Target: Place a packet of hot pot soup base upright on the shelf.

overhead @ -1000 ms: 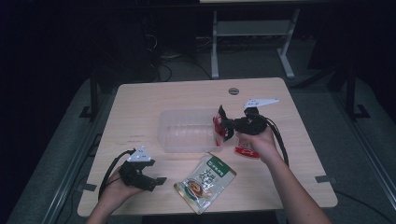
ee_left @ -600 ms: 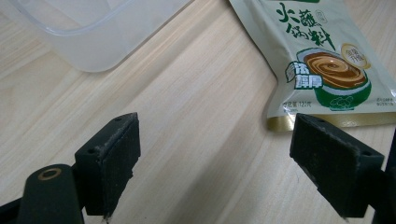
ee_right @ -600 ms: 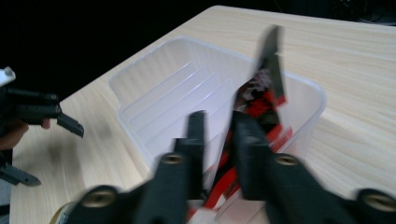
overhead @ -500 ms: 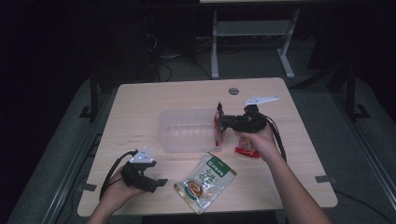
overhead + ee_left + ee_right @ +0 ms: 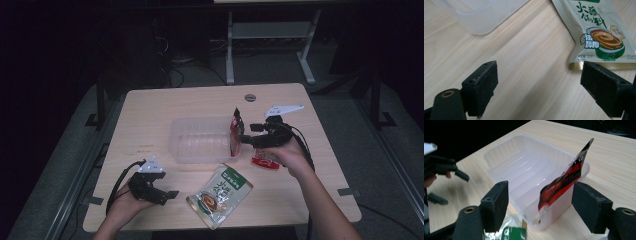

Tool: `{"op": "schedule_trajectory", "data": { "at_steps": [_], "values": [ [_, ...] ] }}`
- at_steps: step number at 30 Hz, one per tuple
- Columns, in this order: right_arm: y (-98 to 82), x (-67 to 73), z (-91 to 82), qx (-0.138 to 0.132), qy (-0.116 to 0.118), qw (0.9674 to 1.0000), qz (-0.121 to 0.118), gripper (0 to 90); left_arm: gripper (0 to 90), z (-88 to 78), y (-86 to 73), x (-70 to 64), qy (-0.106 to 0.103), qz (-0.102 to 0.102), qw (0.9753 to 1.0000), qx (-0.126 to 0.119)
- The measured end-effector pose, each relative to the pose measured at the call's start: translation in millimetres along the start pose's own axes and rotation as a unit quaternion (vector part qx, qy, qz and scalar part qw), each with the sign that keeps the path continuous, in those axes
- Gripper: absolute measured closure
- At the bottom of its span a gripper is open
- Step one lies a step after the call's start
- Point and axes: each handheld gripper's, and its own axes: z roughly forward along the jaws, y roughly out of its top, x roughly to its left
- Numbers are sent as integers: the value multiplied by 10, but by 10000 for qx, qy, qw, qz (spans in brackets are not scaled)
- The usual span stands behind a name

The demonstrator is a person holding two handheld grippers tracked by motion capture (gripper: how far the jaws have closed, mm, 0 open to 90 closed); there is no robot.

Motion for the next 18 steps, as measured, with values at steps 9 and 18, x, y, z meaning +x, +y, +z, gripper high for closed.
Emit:
{"op": "schedule_trajectory", "data": {
  "at_steps": [9,18],
  "values": [
    [-135,72,-154,39,-136,9995,-294,289,136,3,2,-26,25,101,9999,21],
    [-315,75,-268,252,-189,9989,-333,267,137,13,-5,-39,22,130,9999,36]
  ]
}}
